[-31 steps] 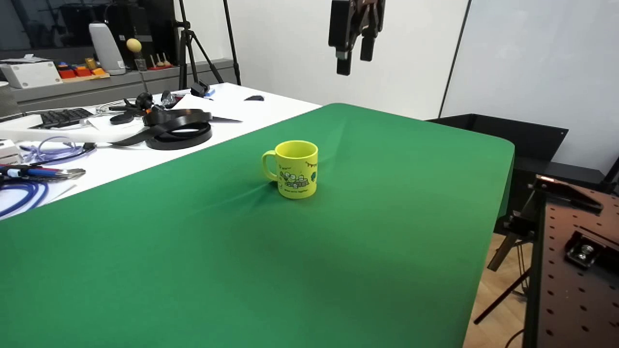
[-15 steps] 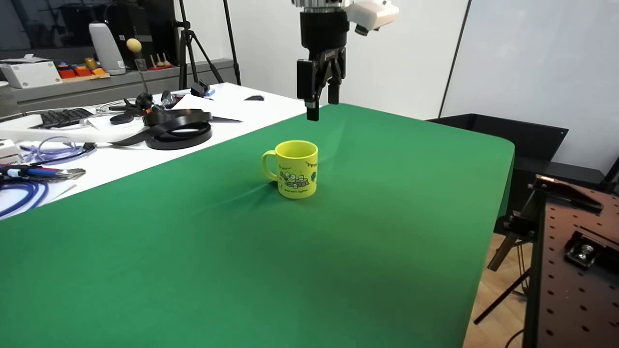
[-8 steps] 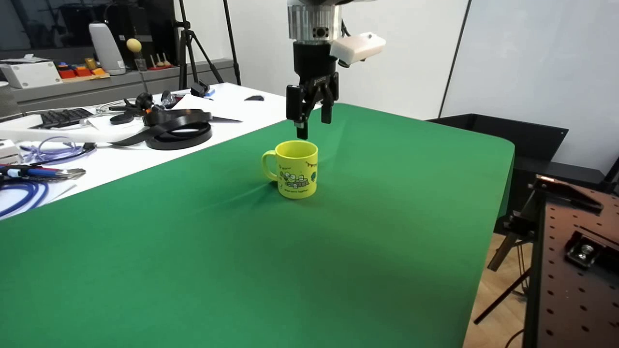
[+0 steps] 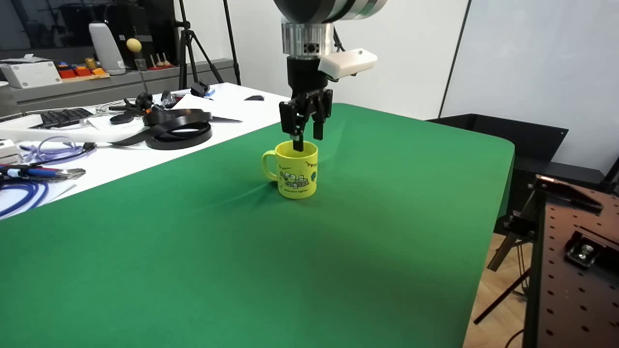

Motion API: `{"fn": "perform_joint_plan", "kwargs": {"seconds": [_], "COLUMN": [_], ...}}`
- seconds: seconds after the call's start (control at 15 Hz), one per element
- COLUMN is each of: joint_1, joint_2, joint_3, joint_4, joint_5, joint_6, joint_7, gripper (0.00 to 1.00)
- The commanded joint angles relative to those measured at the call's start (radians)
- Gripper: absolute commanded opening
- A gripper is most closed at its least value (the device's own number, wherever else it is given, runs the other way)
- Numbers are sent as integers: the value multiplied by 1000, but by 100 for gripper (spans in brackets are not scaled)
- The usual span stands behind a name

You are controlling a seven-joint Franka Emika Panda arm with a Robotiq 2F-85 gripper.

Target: Move the yellow mug to the center of the table

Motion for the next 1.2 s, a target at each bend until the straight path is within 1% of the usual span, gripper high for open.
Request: {"fn": "perform_joint_plan", "kwargs": {"seconds": [0.0,0.2,0.4,0.53,0.73,0.93,1.13], "joint_1": [-17,-26,-37,-55,-64,-55,-19], "joint_2": [31,44,42,29,3,-44,-112], "joint_3": [20,34,48,66,77,82,64], "joint_4": [46,54,53,45,23,-11,-57], "joint_5": [27,52,73,101,117,105,61], "joint_6": [-29,-33,-34,-47,-72,-130,-208], "joint_7": [16,6,-4,-25,-43,-59,-30], "gripper": [42,20,2,0,2,2,2]}}
